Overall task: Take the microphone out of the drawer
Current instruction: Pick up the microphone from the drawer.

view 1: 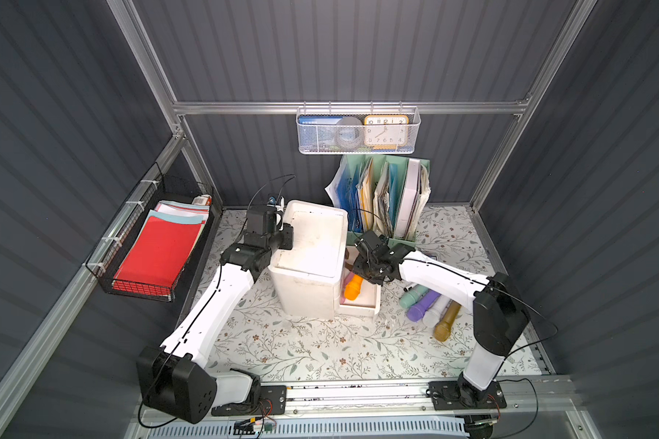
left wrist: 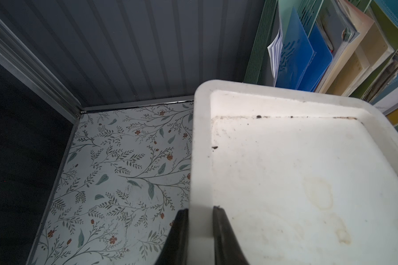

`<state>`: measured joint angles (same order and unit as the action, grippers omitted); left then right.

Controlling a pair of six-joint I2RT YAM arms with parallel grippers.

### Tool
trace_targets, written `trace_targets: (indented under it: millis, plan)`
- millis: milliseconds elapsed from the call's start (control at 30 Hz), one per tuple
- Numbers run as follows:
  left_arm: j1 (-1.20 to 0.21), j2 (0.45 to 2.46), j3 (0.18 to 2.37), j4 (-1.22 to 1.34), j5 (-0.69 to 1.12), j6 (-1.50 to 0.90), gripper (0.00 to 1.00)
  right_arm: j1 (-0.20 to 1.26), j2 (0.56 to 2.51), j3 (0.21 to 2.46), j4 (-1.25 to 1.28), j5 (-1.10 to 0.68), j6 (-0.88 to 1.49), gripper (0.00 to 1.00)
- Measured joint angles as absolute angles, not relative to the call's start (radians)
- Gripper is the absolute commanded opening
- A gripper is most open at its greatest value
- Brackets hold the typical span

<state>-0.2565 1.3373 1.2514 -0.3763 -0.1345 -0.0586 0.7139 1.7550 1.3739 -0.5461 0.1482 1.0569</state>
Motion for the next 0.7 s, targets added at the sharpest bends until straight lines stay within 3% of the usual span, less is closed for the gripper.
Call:
trace_targets:
  millis: [300,700]
  plan:
    - [-0.257,1.336,1.250,-0.374,-0.134,-0.058,0.05,0.702,1.596,1.323,-0.548,0.242,1.020,0.22]
    - [-0.257,1.336,1.250,-0.374,-0.134,-0.058,0.05,0.575,1.328,1.007,-0.539,0.331,1.028,0.22]
